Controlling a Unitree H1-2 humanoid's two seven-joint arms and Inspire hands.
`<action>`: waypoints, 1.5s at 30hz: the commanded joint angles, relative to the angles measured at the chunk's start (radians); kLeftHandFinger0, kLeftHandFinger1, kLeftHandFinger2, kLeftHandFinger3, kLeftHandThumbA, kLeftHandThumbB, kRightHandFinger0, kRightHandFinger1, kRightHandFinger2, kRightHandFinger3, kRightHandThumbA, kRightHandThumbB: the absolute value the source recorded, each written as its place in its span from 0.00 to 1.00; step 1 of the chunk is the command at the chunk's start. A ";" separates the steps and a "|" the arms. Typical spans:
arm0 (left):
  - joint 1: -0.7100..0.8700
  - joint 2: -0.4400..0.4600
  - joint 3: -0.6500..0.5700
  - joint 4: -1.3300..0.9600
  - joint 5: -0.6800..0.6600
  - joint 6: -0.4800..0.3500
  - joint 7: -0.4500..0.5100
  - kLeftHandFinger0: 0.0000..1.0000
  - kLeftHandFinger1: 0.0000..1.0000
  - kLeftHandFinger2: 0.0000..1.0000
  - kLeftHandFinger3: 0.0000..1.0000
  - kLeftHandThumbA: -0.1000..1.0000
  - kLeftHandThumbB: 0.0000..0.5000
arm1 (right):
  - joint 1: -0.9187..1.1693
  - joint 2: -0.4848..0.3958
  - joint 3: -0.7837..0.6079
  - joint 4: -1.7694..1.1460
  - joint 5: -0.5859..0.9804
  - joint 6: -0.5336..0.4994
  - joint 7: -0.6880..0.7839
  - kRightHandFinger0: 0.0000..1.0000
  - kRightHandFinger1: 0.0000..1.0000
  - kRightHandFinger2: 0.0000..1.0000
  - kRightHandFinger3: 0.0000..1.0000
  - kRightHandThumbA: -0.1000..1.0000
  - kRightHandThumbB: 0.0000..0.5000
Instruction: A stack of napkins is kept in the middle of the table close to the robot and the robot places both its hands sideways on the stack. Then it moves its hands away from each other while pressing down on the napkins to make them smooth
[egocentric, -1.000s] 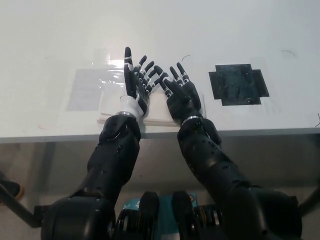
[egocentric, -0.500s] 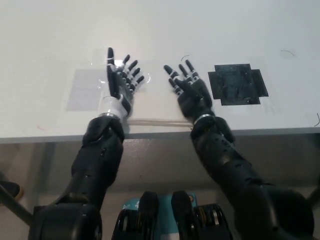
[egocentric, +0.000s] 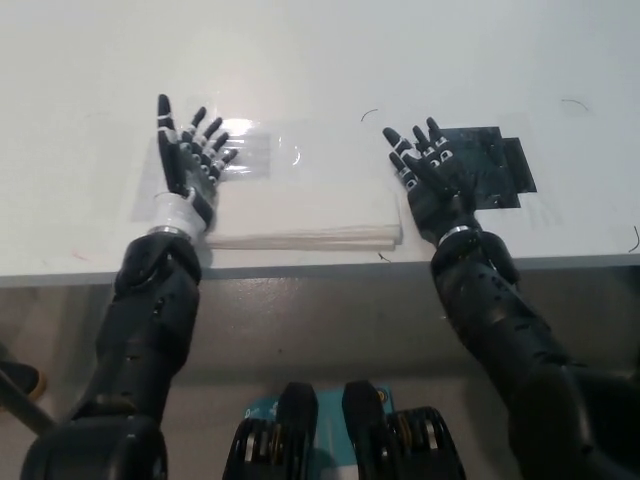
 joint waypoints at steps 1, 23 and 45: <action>0.016 0.039 0.016 -0.027 -0.019 0.014 -0.011 1.00 1.00 1.00 1.00 1.00 0.51 | -0.010 -0.033 0.002 -0.008 -0.007 -0.025 0.003 1.00 1.00 1.00 1.00 1.00 0.45; 0.392 0.103 -0.246 -1.059 0.104 0.241 -0.094 1.00 1.00 1.00 1.00 1.00 0.47 | 0.360 -0.022 0.279 -1.019 -0.220 0.014 0.062 1.00 1.00 1.00 1.00 1.00 0.55; 1.032 0.083 -0.356 -1.504 0.274 -0.123 -0.123 1.00 1.00 1.00 1.00 1.00 0.57 | 1.037 0.037 0.459 -1.622 -0.390 -0.188 0.125 1.00 1.00 1.00 1.00 1.00 0.51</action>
